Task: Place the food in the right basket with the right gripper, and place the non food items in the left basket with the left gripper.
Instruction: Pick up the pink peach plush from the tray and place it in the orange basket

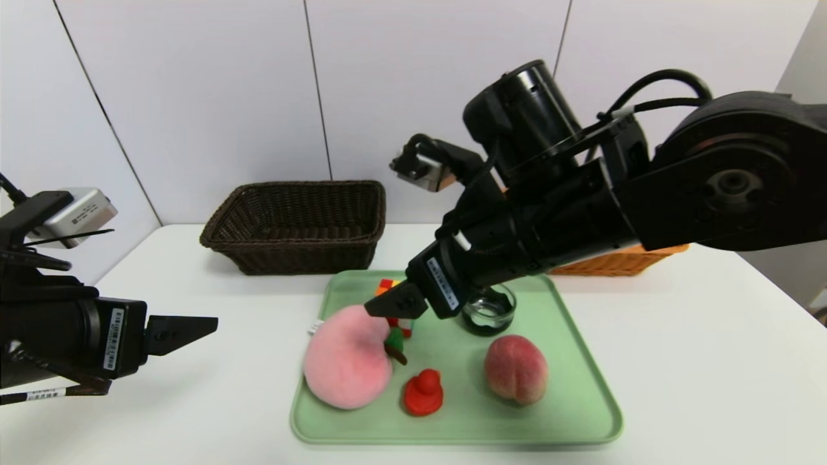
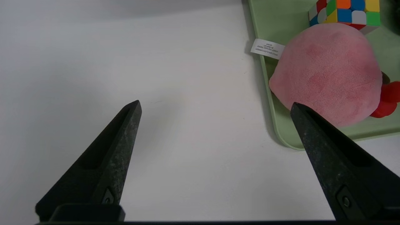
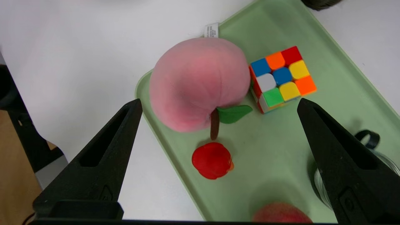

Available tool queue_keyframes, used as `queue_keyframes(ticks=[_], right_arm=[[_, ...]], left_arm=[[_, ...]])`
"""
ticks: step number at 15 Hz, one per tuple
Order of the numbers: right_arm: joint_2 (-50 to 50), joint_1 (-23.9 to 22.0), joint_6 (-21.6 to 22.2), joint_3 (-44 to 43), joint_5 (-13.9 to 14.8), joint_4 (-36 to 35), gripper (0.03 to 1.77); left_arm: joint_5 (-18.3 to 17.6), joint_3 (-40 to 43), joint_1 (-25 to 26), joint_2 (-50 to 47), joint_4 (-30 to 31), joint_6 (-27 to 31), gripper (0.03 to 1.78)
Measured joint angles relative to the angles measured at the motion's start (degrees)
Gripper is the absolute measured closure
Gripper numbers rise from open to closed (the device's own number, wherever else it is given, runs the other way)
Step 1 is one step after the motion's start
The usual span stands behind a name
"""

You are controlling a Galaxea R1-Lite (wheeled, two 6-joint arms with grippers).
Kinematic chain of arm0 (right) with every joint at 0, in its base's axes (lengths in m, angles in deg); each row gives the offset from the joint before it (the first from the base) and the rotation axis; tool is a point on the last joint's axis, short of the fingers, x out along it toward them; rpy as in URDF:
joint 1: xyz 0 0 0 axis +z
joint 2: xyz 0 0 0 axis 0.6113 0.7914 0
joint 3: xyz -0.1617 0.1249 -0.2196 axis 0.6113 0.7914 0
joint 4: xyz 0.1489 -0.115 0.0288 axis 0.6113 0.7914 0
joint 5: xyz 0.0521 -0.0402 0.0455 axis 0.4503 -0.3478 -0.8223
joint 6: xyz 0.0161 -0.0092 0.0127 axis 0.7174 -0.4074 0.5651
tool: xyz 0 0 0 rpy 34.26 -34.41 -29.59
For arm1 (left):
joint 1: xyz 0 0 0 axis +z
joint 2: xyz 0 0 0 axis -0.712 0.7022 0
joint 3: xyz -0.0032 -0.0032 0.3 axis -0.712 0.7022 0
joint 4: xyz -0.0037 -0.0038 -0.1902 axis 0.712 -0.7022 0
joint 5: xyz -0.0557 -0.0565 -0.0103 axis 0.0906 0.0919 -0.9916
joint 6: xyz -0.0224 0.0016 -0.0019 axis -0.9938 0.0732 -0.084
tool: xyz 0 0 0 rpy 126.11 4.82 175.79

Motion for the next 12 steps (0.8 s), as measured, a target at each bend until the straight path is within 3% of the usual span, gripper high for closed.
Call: queue_keyframes(ticks=[4,12], right_arm=[[4.9,1.77,-5.84,-2.79,-1.79,-0.33,0.09],[12.63,3.23,-6.28,-6.62,-2.89,-0.33,0.09]], left_arm=[[0.0,-0.09,0.46,0.09,0.0,0.0,0.12],[0.02,0.0,1.07,0.91,0.06,0.0,0.12]])
